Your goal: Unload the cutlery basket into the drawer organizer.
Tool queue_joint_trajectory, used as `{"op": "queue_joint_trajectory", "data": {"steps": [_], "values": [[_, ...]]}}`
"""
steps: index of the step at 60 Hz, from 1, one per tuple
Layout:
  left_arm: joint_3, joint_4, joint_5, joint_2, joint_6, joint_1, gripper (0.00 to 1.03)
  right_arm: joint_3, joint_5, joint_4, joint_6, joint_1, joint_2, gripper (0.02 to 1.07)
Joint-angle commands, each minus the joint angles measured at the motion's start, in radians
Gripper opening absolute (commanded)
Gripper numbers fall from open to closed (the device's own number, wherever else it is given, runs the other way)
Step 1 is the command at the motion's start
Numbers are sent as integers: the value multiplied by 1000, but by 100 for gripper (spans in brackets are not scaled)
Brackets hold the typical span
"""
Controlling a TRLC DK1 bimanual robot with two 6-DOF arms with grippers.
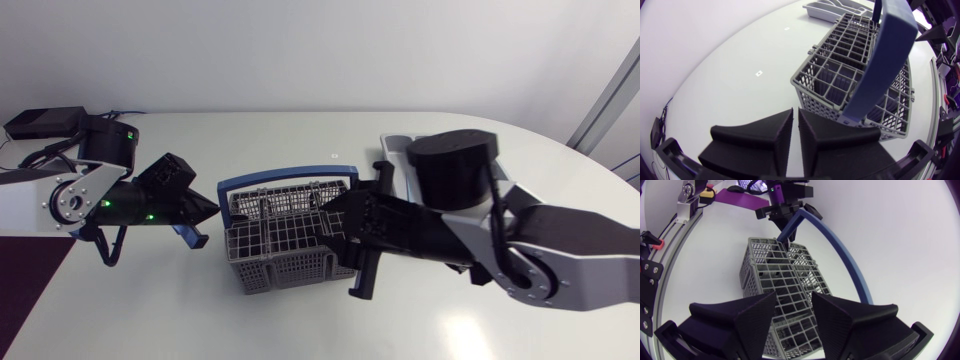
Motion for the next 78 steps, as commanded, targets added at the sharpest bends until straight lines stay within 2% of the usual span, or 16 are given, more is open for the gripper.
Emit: {"op": "queue_joint_trajectory", "data": {"steps": [1, 27, 38, 51, 64, 68, 76, 78], "values": [[-39, 8, 18, -12, -18, 6, 23, 52, 40, 43, -11, 52, 81, 59], [-54, 14, 47, -25, -25, 6, 23, 279, 141, 106, -38, 179, 382, 58], [-67, 29, 70, -28, -23, 25, 23, 300, 197, 175, -69, 211, 440, 48], [-70, 40, 88, -31, -23, 32, 23, 316, 273, 238, -96, 239, 484, 46], [-77, 57, 105, -23, -23, 36, 23, 327, 296, 269, -101, 244, 506, 44], [-79, 58, 108, -23, -22, 37, 23, 334, 298, 269, -101, 244, 512, 39], [-79, 57, 110, -26, -20, 42, 23, 339, 304, 269, -101, 247, 517, 38], [-80, 57, 110, -28, -20, 42, 23, 340, 304, 269, -101, 248, 518, 34]]}}
